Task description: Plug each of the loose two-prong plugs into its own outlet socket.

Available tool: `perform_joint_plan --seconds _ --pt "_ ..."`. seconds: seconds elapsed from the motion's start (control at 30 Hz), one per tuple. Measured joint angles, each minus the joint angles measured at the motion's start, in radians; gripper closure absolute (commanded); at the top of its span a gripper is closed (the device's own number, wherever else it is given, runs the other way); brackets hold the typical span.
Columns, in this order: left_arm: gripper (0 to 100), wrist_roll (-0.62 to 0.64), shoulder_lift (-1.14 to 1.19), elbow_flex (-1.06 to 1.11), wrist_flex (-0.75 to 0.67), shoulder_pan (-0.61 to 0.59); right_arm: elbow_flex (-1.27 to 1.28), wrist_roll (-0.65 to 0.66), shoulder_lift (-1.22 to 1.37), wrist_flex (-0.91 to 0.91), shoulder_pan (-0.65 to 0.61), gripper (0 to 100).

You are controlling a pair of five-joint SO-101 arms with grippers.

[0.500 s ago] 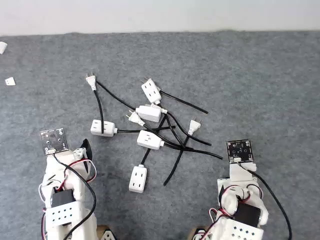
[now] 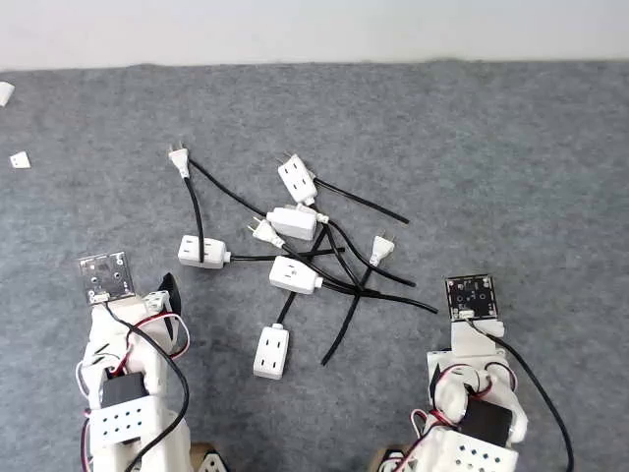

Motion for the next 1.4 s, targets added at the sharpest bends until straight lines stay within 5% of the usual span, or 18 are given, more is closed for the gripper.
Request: perform_joint_plan --seconds 0.57,0.8,1.03,1.17,1.4 --pt "80 0.000 0.000 0.000 0.000 0.084 0.000 0.000 0.000 0.000 -0.089 99.0" --pt "80 -0.006 0.000 -0.002 0.000 0.098 -0.187 -0.002 -0.002 0.000 -0.069 99.0" --pt "80 -0.232 0.000 -0.043 0.011 0.098 -0.276 -0.002 -0.003 0.000 -0.069 99.0" --pt "80 -0.219 0.000 -0.169 0.167 0.098 -0.279 -0.002 -0.005 0.021 -0.069 99.0" --pt "80 -0.095 0.005 -0.617 0.707 0.135 -0.365 -0.015 -0.006 0.077 -0.071 99.0"
